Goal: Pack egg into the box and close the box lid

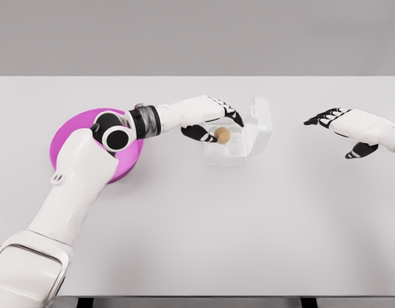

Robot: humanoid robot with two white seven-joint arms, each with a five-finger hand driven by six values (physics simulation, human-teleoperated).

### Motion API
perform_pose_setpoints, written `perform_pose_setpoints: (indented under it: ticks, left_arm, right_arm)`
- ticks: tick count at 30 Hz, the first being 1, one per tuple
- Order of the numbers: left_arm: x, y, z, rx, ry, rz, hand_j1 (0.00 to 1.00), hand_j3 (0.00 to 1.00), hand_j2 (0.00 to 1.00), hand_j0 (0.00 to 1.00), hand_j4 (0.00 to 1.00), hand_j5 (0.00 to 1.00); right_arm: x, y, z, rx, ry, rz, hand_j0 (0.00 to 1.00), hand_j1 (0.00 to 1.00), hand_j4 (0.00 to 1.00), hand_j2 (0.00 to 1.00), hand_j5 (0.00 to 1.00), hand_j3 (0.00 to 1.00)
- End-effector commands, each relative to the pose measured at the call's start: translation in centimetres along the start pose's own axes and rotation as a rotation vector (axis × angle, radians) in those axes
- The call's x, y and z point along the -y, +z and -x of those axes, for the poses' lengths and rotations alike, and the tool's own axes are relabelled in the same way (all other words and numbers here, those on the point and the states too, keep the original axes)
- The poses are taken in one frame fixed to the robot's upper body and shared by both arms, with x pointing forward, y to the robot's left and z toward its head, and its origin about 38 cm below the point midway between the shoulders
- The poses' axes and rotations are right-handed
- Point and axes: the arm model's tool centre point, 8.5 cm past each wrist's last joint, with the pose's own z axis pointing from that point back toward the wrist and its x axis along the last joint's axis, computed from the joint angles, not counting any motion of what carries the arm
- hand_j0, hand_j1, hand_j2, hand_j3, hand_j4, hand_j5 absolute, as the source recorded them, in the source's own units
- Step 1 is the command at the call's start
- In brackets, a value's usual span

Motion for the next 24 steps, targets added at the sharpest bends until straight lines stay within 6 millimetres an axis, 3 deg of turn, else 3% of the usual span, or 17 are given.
perform_pose_setpoints:
  ticks: [1,4,8,15,19,22,24]
  left_arm:
    - [-0.1,0.1,0.0,0.0,0.007,-0.008,0.81,0.81,0.81,0.81,0.81,0.81]
    - [-0.1,0.4,0.4,-0.008,0.006,-0.007,0.84,0.84,0.84,0.84,0.84,0.84]
    - [-1.2,0.9,0.7,-0.012,0.0,-0.026,0.95,0.95,0.95,0.95,0.95,0.95]
    - [-3.4,5.1,2.7,-0.024,0.034,-0.104,1.0,1.0,1.0,1.0,1.0,1.0]
    - [-7.0,12.9,3.1,0.024,0.051,-0.221,1.0,1.0,1.0,1.0,1.0,1.0]
    - [-7.6,18.4,2.7,0.045,0.073,-0.255,1.0,1.0,1.0,1.0,1.0,1.0]
    - [-7.8,20.9,2.0,0.062,0.084,-0.26,1.0,1.0,1.0,1.0,1.0,1.0]
  right_arm:
    - [0.0,0.0,0.0,-0.001,-0.005,0.003,1.0,1.0,1.0,1.0,1.0,1.0]
    - [0.0,0.0,0.0,-0.001,-0.005,0.003,1.0,1.0,1.0,1.0,1.0,1.0]
    - [0.0,0.0,0.0,0.0,-0.005,0.003,1.0,1.0,1.0,1.0,1.0,1.0]
    - [0.0,0.0,0.0,-0.001,-0.006,0.002,1.0,1.0,1.0,1.0,1.0,1.0]
    - [0.0,0.0,0.0,-0.001,-0.005,0.003,1.0,1.0,1.0,1.0,1.0,1.0]
    - [0.0,0.0,0.0,-0.001,-0.005,0.003,1.0,1.0,1.0,1.0,1.0,1.0]
    - [0.0,0.0,0.0,-0.001,-0.006,0.002,1.0,1.0,1.0,1.0,1.0,1.0]
